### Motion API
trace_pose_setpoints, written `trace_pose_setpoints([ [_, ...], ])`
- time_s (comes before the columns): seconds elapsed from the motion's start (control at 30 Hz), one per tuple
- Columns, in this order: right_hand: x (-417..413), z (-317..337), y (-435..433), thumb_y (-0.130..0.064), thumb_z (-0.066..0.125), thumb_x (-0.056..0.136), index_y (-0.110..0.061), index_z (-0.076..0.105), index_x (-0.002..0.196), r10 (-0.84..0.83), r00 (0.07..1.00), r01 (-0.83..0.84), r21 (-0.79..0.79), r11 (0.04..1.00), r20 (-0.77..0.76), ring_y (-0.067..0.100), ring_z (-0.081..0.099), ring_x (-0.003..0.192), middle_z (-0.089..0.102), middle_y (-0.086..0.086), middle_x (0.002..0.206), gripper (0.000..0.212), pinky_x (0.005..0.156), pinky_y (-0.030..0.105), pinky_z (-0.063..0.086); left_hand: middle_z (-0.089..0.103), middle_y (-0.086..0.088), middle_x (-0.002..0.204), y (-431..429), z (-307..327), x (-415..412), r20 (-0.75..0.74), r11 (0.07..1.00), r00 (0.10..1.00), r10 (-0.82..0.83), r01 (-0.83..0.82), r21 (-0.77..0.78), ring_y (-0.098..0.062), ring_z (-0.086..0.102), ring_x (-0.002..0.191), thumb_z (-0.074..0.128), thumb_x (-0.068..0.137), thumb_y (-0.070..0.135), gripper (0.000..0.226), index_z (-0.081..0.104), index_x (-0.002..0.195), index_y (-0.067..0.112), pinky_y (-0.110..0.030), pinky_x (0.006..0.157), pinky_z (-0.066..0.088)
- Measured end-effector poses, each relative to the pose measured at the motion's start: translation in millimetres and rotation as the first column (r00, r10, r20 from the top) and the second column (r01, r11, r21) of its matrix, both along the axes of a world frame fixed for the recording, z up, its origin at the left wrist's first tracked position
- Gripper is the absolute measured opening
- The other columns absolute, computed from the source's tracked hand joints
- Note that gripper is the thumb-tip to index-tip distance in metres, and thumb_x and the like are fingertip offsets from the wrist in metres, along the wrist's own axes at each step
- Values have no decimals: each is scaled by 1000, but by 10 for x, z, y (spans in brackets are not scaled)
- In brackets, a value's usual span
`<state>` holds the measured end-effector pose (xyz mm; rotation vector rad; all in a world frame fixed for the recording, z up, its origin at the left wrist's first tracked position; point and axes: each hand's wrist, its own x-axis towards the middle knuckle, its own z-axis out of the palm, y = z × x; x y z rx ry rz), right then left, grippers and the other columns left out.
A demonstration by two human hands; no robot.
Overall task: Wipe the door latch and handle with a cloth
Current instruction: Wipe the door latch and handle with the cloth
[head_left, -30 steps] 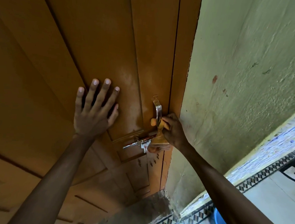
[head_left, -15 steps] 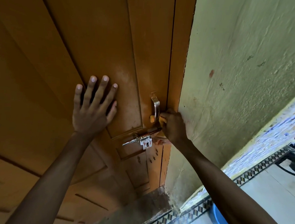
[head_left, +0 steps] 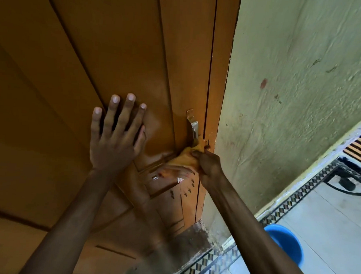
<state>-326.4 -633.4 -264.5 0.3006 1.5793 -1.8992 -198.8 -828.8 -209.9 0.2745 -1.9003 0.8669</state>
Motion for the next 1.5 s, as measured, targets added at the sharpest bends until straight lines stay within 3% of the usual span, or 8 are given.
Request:
trace_pose_setpoints([
  [0.33,148,96,-76,-6,65,88,0,65,110,-134,989,135,25,990,-56,25,70,75,69,7,83,24,70,35,59,36,-6,158,21,0,19,5,999,999,-37,37,10,-23,8,154,57,99,39,57,45,153,23,-46,124,11],
  [0.67,263,-193,459,-17,64,91,-18,58,121,-288,958,288,-62,956,13,34,67,93,67,12,107,30,73,45,59,42,-7,157,13,-26,54,55,989,989,-136,132,72,-23,11,153,56,100,33,51,50,150,23,-46,125,8],
  [0.8,330,-381,99,-16,55,96,-25,62,102,-247,917,280,63,958,-314,32,65,90,66,5,96,13,73,46,58,38,-7,159,14,-163,136,142,985,978,-152,138,101,-24,13,152,53,100,34,52,49,151,23,-48,126,1],
  [1.0,749,-902,-425,-4,57,92,-17,54,135,160,556,280,365,888,-816,11,58,112,65,7,128,45,93,20,52,29,-6,162,-46,-279,179,216,992,968,-127,118,53,-25,8,153,48,103,37,55,40,155,22,-49,125,0],
  [1.17,752,-889,-235,1,64,87,-15,56,134,253,425,160,347,924,-869,20,70,98,70,9,119,49,86,36,60,29,-6,162,-57,-274,137,198,992,972,-127,124,27,-26,5,154,47,103,38,55,40,155,24,-50,124,-1],
  [1.27,649,-759,-36,0,64,88,-9,62,126,161,491,255,318,913,-856,1,64,82,71,7,106,39,81,18,58,25,-6,163,-70,-297,132,202,995,974,-104,103,16,-27,-3,155,45,104,39,56,37,157,24,-49,124,-2],
  [1.4,450,-750,-170,2,53,91,-5,64,120,-35,615,475,335,814,-787,23,63,103,64,16,122,31,86,27,54,28,-5,162,-59,-313,153,194,994,975,-111,109,22,-25,4,154,45,104,39,54,39,156,25,-49,124,0],
  [1.5,600,-801,-414,-8,67,87,-6,64,118,38,569,380,304,873,-821,-9,47,103,51,6,131,31,86,8,48,31,-5,161,-47,-300,142,187,992,974,-129,126,29,-24,16,150,46,104,37,51,44,153,25,-49,124,1],
])
